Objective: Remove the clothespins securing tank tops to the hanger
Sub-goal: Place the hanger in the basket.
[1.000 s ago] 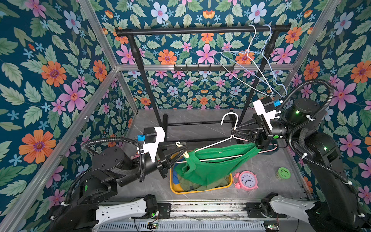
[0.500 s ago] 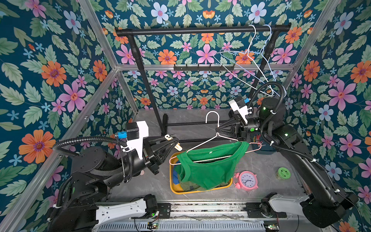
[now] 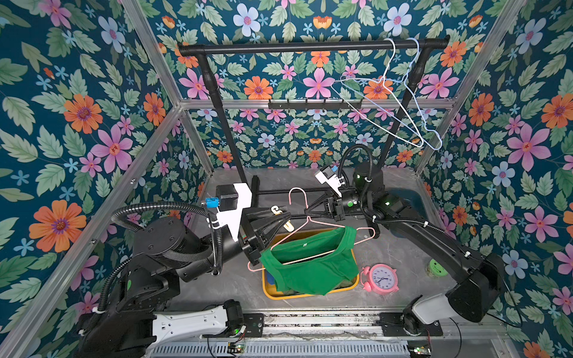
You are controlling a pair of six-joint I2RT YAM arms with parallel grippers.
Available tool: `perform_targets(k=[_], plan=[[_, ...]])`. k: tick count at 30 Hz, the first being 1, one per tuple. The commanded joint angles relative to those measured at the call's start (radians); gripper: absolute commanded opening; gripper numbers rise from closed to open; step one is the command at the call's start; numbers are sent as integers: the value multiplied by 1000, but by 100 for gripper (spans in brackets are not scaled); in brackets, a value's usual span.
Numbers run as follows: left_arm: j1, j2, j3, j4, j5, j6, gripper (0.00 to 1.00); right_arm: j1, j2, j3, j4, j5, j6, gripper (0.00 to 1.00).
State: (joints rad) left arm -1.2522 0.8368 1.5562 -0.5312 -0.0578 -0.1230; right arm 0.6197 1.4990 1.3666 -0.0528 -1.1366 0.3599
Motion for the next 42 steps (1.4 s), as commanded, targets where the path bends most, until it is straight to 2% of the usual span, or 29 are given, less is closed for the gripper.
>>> perform_targets(k=[1, 8, 14, 24, 27, 29, 35, 42], plan=[[-1, 1, -1, 25, 9, 14, 0, 5, 30, -43, 77, 45, 15, 0], [-1, 19, -2, 28, 22, 16, 0, 7, 150, -93, 120, 127, 41, 0], [-1, 51, 6, 43, 48, 13, 0, 8, 250, -113, 103, 144, 37, 0], [-1, 139, 47, 47, 143, -20, 1, 11, 299, -190, 80, 161, 28, 0], [-1, 142, 36, 71, 152, -19, 1, 10, 286, -189, 35, 193, -7, 6], [-1, 145, 31, 79, 157, -18, 1, 9, 265, -182, 12, 213, -24, 14], [-1, 135, 11, 89, 151, -36, 0, 6, 179, -135, -85, 245, -79, 29], [-2, 69, -42, 118, 118, -55, 0, -6, 97, -72, -222, 257, -150, 35]])
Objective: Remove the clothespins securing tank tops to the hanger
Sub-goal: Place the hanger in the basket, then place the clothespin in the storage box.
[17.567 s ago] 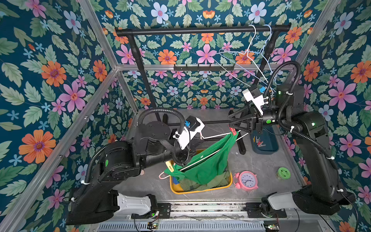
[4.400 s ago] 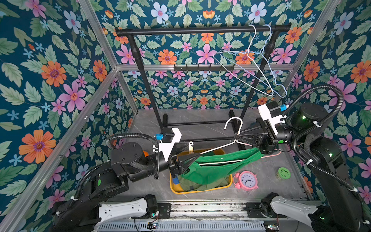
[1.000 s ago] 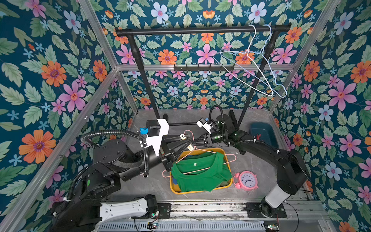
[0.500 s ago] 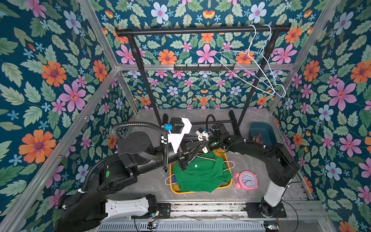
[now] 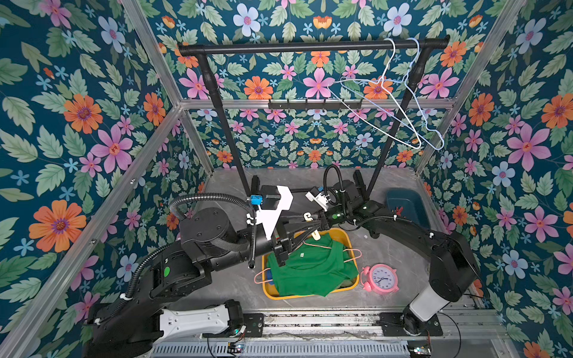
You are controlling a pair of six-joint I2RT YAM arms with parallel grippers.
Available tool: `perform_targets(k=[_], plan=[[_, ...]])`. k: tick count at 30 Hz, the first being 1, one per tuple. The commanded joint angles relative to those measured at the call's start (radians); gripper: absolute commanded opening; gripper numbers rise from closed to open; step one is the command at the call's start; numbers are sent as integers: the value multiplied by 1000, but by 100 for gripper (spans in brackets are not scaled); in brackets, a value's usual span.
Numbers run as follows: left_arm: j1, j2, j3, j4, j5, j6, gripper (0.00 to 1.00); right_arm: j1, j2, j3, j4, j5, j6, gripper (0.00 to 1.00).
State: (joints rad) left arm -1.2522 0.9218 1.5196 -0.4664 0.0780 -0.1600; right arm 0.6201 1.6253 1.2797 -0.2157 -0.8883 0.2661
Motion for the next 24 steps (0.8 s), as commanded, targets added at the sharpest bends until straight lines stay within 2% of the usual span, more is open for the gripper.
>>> perform_targets(k=[1, 8, 15, 18, 24], plan=[[-1, -26, -9, 57, -25, -19, 0, -13, -51, 17, -66, 3, -57, 35], [-1, -39, -10, 58, -43, -25, 1, -53, -209, 58, -130, -108, -57, 35], [-1, 13, 16, 57, -32, -25, 4, -53, -473, 116, -160, -271, -11, 38], [-1, 26, 27, 60, -33, -26, 5, -53, -561, 141, -190, -302, -5, 39], [-1, 29, 17, 85, -32, -36, 4, -50, -605, 181, -53, -369, 113, 41]])
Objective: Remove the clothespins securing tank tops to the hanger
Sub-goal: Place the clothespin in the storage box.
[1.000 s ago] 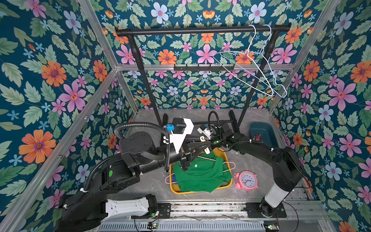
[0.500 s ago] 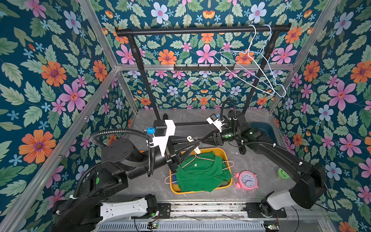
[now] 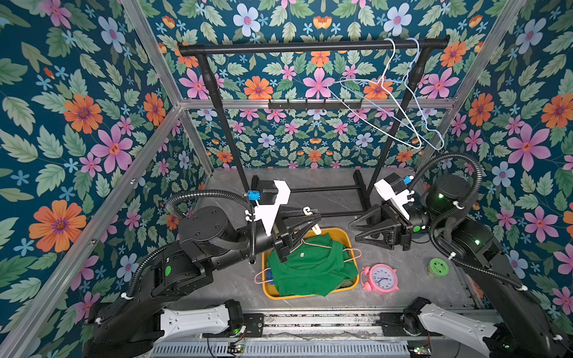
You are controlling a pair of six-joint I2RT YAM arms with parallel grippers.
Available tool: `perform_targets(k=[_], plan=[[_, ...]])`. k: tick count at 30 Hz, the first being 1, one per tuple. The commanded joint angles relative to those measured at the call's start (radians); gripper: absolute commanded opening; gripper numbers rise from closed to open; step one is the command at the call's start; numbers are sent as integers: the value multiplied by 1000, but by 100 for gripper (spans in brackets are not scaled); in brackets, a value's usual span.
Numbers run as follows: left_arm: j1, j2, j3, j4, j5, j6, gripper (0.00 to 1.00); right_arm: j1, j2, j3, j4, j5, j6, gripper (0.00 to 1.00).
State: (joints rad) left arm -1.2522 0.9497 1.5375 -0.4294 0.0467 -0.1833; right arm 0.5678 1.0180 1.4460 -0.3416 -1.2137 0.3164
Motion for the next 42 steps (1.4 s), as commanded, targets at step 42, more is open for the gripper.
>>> perform_targets(k=[42], plan=[[-1, 129, 36, 161, 99, -23, 5, 109, 167, 88, 220, -29, 90, 43]])
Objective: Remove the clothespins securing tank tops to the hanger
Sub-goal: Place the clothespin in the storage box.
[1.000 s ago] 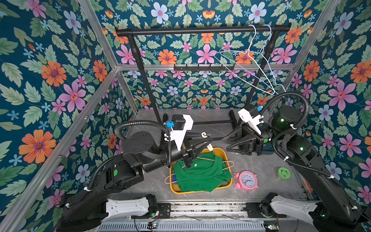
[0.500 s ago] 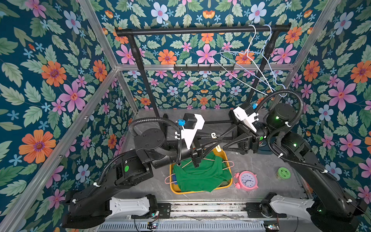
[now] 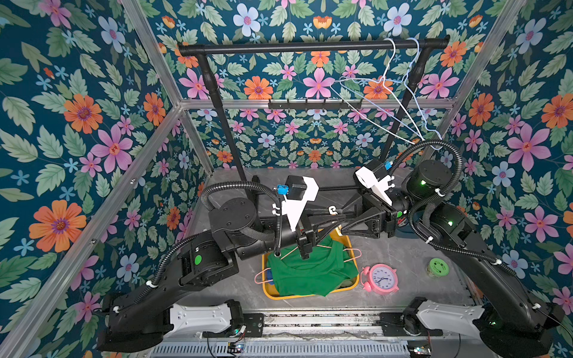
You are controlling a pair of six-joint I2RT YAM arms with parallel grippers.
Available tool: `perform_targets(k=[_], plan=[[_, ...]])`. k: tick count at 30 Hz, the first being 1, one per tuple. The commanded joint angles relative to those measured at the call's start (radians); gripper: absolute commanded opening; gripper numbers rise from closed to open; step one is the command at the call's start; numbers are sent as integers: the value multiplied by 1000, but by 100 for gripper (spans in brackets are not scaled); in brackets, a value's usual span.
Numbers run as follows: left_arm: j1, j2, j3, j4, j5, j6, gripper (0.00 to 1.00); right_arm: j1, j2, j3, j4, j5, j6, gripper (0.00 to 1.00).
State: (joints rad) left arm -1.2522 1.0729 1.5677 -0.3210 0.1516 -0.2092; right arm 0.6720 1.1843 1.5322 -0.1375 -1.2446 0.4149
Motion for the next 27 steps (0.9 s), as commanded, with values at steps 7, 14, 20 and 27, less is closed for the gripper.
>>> perform_targets(k=[7, 14, 20, 27], plan=[[-1, 25, 15, 63, -5, 2, 2, 14, 1, 5, -20, 29, -39, 41], [-1, 18, 11, 75, -7, -2, 4, 16, -1, 2, -32, 39, -54, 34], [-1, 17, 10, 78, 3, -4, 10, 17, -2, 3, -31, 36, -59, 25], [-1, 30, 17, 77, 23, -4, 22, 16, 8, 16, -25, 24, -50, 11]])
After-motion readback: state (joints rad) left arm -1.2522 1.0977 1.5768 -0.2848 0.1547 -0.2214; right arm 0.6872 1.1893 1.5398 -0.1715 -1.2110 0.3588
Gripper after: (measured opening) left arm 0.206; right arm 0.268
